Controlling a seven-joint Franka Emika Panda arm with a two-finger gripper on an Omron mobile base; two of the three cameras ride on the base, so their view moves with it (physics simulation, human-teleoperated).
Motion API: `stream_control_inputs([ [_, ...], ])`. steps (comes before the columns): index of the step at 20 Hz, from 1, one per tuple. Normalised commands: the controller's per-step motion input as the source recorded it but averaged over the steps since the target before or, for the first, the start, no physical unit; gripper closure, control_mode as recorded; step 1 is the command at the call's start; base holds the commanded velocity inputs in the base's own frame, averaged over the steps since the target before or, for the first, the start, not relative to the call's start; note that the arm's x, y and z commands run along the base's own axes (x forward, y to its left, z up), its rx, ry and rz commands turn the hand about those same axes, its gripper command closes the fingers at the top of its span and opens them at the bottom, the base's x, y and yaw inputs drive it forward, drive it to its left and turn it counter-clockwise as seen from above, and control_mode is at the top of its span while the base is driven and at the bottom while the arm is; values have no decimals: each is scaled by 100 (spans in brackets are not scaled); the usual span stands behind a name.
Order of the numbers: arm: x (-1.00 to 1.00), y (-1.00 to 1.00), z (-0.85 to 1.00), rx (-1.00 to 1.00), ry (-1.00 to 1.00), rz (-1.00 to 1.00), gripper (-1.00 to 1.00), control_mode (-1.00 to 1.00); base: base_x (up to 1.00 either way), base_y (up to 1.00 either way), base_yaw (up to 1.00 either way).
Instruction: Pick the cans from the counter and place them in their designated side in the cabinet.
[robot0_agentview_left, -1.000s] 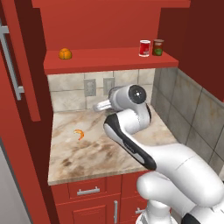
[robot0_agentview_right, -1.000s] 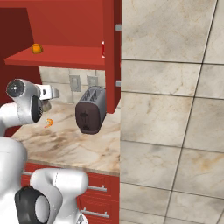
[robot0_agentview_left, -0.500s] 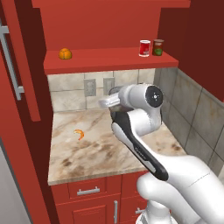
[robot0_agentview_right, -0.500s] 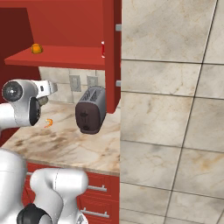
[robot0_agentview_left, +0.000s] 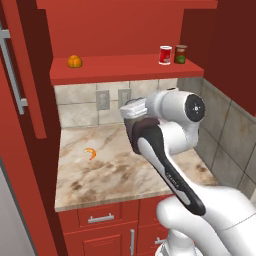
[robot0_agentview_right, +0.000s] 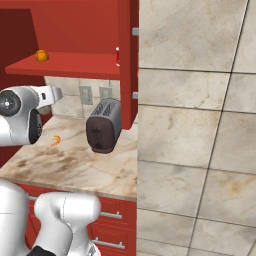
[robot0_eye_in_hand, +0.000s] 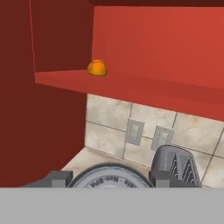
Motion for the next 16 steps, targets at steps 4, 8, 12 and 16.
stream_control_inputs([
  [4,-26,0,54,0,0,1,100,-100,0,0,0],
  [8,-34,-2,52,-1,0,1,100,-100,0,0,0],
  [12,-40,-11,35,-2,0,2,100,-100,0,0,0],
  [16,-28,-20,21,-3,-4,1,100,-100,0,0,0],
])
